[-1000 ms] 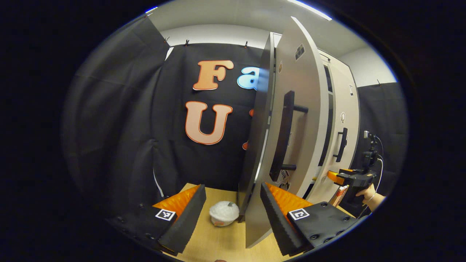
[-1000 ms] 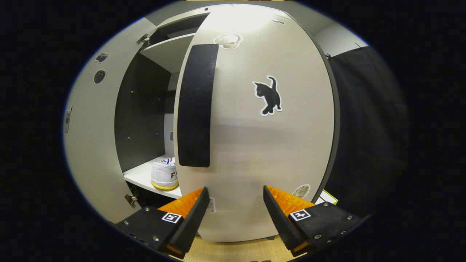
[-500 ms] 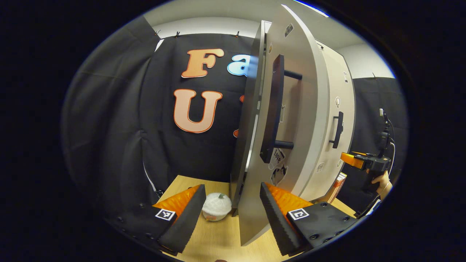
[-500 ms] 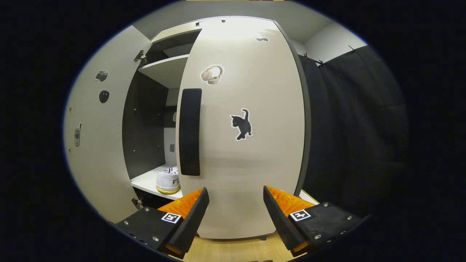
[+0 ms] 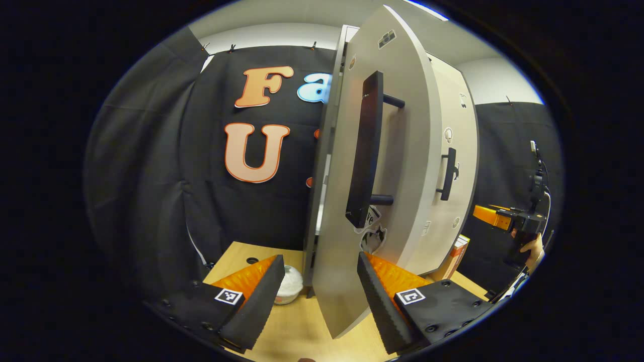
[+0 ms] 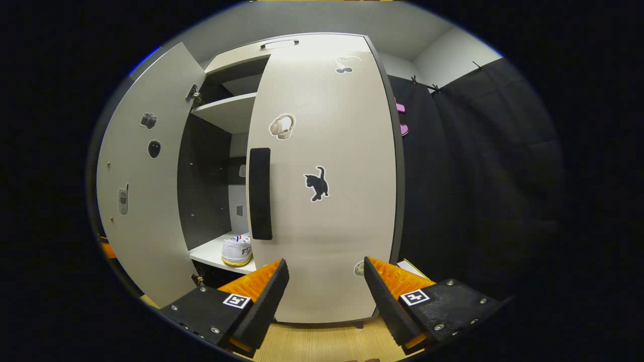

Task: Grab one shoe with the right hand and put it into the shoe cabinet, grab the other shoe with the left hand and put it into the shoe cabinet; then close the right door with the right hand and the left door with the left hand.

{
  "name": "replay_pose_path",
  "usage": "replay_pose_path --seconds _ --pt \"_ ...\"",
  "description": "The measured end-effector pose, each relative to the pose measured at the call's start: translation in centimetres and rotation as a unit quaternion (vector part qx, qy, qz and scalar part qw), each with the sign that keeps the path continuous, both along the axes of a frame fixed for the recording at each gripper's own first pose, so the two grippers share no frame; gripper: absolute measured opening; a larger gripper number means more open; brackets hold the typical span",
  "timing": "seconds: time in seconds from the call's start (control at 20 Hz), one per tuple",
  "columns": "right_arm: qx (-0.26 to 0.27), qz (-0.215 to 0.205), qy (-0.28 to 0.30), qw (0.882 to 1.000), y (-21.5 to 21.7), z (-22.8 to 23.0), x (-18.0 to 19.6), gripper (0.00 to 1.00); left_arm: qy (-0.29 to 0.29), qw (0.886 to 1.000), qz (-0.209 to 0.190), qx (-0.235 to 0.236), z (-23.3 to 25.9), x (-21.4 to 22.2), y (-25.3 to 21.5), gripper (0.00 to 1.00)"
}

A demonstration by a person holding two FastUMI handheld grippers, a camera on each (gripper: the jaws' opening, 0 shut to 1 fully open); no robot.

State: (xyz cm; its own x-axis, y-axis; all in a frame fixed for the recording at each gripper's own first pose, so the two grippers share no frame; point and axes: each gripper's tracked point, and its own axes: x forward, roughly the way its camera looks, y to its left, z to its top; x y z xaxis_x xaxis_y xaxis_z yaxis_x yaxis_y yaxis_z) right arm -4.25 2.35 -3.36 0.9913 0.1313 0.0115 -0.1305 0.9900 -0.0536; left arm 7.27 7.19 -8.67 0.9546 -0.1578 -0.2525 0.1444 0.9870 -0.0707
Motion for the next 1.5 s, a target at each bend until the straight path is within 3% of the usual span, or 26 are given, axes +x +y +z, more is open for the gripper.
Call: replay_pose_path --seconds 0.55,0.8,0.9,0.95,1.0,1.2,1.5 --pt "0.000 -0.023 -0.018 1.000 -3.7 1.7 -4.6 0.92 -0.022 0.999 -0.024 0.031 -0.4 1.7 -6.7 0.95" --pt "-0.011 -0.047 -0.021 0.999 -5.9 1.6 -6.3 0.92 -0.025 0.999 -0.036 0.013 -1.1 4.5 -10.7 0.99" --pt "-0.011 -0.061 -0.021 0.998 -7.1 1.6 -6.9 0.92 -0.029 0.999 -0.035 0.018 -1.5 6.4 -12.2 0.94" --pt "-0.009 -0.067 -0.021 0.997 -7.7 1.6 -7.1 0.92 -0.031 0.999 -0.035 0.025 -1.8 7.1 -13.0 0.99" --pt "-0.006 -0.074 -0.021 0.997 -8.4 1.6 -7.3 0.92 -0.031 0.998 -0.036 0.033 -2.1 7.9 -13.6 0.97" --pt "-0.004 -0.097 -0.019 0.995 -10.5 1.6 -8.1 0.92 -0.025 0.998 -0.037 0.051 -2.9 9.5 -14.2 0.97" --pt "-0.004 -0.110 -0.017 0.994 -11.7 1.5 -8.8 0.92 -0.026 0.999 -0.029 0.038 -3.2 10.3 -14.0 0.97"
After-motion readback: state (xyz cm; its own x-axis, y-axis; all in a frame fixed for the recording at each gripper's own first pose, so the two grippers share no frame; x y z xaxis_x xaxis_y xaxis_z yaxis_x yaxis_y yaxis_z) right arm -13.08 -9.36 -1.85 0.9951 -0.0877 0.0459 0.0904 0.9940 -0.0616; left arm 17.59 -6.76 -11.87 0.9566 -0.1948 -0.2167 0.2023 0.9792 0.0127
